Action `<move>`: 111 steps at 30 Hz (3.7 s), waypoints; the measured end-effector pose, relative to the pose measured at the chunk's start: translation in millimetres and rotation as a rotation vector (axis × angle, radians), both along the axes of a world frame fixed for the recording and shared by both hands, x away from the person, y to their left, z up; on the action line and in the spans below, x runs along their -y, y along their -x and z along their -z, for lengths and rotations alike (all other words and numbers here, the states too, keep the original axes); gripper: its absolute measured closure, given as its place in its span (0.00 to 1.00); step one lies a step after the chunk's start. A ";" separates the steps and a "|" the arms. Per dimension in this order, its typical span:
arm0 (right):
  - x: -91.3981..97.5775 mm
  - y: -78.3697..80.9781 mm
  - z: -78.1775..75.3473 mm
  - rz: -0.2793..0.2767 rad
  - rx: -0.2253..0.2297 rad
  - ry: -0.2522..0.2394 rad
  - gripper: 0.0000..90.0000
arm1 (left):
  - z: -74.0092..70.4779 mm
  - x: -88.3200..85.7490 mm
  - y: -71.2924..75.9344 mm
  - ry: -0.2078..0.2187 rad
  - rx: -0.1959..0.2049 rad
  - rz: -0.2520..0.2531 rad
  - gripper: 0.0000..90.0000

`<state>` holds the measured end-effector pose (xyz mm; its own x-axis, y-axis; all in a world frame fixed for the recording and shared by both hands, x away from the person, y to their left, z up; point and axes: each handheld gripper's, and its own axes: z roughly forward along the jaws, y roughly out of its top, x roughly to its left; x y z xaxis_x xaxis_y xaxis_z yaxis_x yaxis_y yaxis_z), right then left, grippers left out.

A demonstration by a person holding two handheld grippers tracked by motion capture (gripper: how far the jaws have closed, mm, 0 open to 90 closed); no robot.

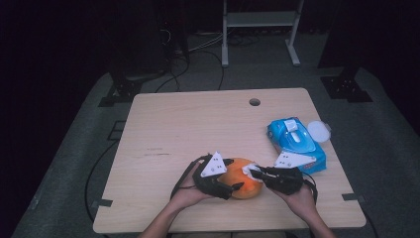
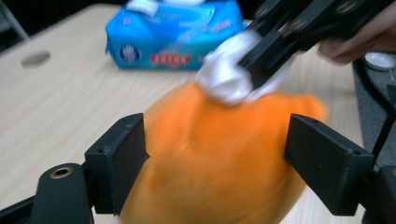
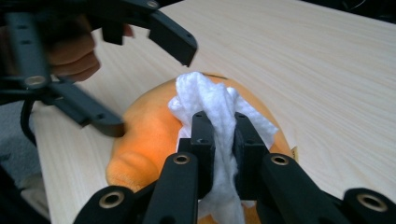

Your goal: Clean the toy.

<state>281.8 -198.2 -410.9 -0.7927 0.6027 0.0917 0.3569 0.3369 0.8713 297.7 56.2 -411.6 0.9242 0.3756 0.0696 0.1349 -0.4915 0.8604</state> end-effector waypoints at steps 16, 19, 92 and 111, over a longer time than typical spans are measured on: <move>20.1 6.2 6.1 -0.001 -0.009 0.035 0.89 | 6.4 3.9 14.9 -0.125 -0.058 0.111 0.25; 19.3 8.2 11.1 -0.023 -0.011 0.033 0.89 | -1.6 2.0 9.8 -0.042 -0.098 0.128 0.21; 92.6 19.5 25.4 0.033 0.018 0.019 0.52 | 9.1 26.5 -5.8 -0.127 -0.037 0.020 0.58; 94.4 17.5 19.5 0.070 0.044 -0.007 0.48 | -2.1 4.7 -72.6 -0.041 0.048 -0.214 0.57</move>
<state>264.4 -292.6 -430.4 -0.7519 0.6563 0.0622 0.3409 0.3063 0.8888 370.3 51.5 -409.5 0.8188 0.5591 0.1305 0.1999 -0.4906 0.8481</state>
